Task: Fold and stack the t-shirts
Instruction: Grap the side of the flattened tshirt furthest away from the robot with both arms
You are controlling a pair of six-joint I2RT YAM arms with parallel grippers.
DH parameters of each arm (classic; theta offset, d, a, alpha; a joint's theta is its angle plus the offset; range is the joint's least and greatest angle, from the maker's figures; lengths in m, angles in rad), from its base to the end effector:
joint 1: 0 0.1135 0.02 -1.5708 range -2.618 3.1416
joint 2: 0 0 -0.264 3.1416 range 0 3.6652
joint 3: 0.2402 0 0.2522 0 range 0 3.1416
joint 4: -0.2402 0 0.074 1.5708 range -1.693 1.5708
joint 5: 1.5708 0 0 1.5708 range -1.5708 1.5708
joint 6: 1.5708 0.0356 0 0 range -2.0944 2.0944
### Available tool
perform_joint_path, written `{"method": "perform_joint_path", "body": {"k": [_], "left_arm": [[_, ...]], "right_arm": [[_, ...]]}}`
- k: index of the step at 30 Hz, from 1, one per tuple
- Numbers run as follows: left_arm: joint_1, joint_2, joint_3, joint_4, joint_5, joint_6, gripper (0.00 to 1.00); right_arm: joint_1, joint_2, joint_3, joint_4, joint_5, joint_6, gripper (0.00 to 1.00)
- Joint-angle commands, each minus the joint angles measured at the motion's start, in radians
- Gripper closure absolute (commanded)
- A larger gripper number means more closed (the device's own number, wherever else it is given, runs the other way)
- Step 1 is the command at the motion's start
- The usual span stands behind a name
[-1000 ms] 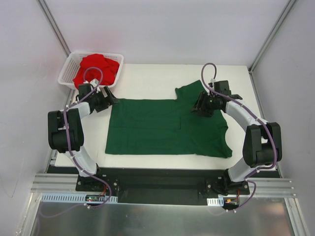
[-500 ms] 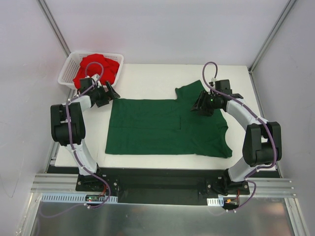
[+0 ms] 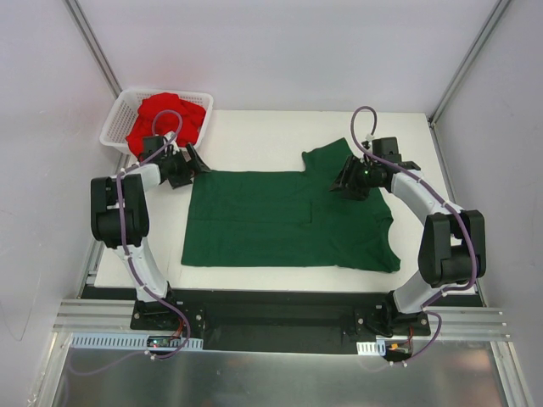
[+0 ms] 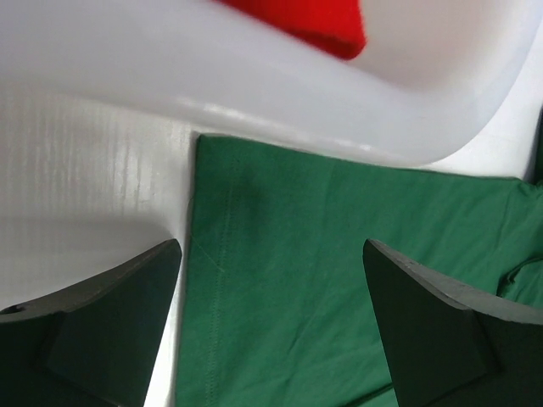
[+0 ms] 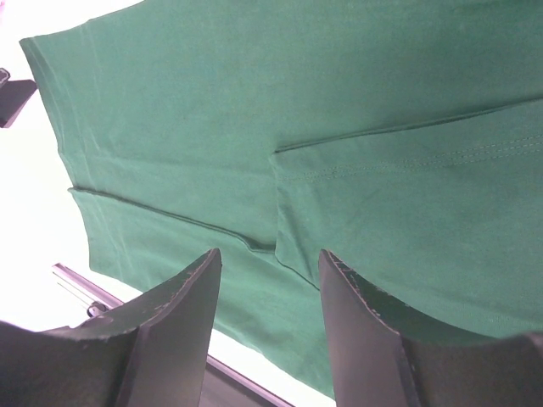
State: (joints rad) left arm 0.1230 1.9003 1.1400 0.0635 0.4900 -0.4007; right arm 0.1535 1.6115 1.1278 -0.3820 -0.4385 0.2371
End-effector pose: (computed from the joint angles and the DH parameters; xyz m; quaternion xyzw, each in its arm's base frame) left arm 0.4041 0.0331 0.1703 -0.1284 0.8756 -0.2745 0.3762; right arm 0.3380 0.0676 0.2356 -0.0367 0.9184 0.2656 0.2910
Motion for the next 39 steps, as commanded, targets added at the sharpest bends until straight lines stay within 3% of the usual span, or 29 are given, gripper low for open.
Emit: {"method": "perform_joint_path", "body": {"k": [1, 27, 34, 37, 39], "left_arm": [[-0.017, 0.026, 0.056, -0.027, -0.011, -0.012, 0.10], [-0.045, 0.072, 0.162, -0.099, -0.145, -0.026, 0.11], [-0.049, 0.106, 0.188, -0.111, -0.122, -0.049, 0.12], [-0.051, 0.117, 0.198, -0.114, -0.120, -0.049, 0.17], [-0.051, 0.123, 0.210, -0.119, -0.120, -0.050, 0.29]], "right_arm": [[-0.011, -0.018, 0.035, -0.008, -0.031, 0.011, 0.47], [-0.038, -0.021, 0.033, -0.014, -0.059, 0.014, 0.47], [-0.046, -0.024, 0.036, -0.014, -0.068, 0.016, 0.46], [-0.049, -0.025, 0.040, -0.018, -0.071, 0.016, 0.47], [-0.051, -0.027, 0.040, -0.018, -0.072, 0.014, 0.47]]}}
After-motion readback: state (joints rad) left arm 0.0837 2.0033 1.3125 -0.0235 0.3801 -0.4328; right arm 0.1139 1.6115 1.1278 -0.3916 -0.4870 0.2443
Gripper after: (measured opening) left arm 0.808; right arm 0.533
